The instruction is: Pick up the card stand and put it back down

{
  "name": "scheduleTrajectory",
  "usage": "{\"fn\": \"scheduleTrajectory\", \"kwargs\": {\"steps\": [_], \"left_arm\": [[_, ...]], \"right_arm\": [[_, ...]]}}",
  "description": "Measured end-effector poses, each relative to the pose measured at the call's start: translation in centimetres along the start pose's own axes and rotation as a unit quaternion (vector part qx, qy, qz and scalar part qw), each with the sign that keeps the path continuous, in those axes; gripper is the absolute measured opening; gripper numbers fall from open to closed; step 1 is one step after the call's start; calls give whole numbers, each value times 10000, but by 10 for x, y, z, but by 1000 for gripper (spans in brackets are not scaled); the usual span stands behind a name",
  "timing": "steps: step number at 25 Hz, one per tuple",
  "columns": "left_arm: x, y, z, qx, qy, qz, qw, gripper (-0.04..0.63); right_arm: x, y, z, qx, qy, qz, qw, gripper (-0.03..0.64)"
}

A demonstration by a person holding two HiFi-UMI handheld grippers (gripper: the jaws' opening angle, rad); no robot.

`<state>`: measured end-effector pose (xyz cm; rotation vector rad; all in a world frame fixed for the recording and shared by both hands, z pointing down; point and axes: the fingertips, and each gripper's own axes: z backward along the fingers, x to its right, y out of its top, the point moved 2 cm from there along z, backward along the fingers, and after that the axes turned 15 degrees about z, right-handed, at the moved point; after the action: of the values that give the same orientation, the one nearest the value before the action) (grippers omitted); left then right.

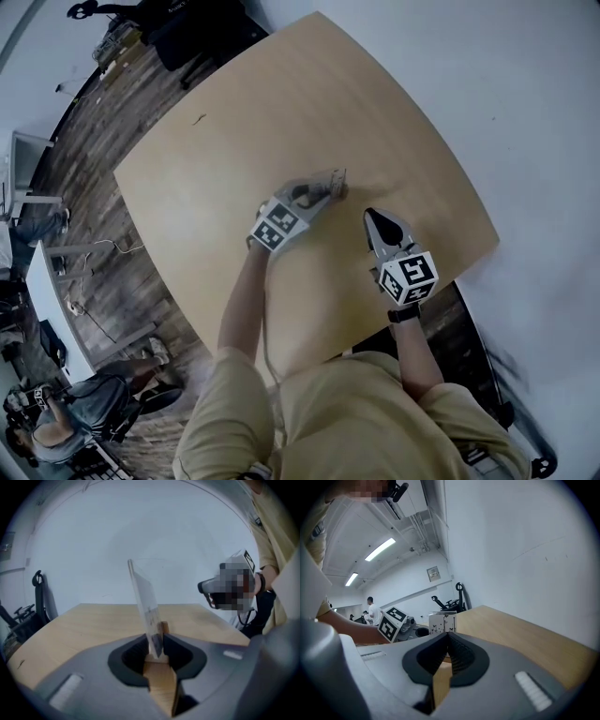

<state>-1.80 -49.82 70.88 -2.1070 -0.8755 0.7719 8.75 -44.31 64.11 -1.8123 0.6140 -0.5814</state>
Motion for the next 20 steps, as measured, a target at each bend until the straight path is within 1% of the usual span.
{"fn": "scheduleTrajectory", "kwargs": {"steps": [4,6,8,10,13,17,20], "left_arm": [[27,17,45,309,404,257,9984,95],[37,28,78,520,659,383,9957,95],[45,35,114,744,944,534,9913,95],[52,39,148,945,1233,752,9850,95],[70,50,189,1360,1521,1028,9735,95],[100,53,239,1741,1925,1154,9588,95],[134,46,274,2005,2220,1207,9466,95]], "right_arm": [[-25,26,22,191,35,178,9997,5],[-43,42,34,301,54,286,9991,5],[-61,58,44,424,68,398,9983,5],[-79,71,56,535,93,510,9972,5],[-98,87,71,671,134,639,9956,5],[-125,106,91,910,176,684,9933,5],[-155,124,110,1123,195,821,9901,5]]}}
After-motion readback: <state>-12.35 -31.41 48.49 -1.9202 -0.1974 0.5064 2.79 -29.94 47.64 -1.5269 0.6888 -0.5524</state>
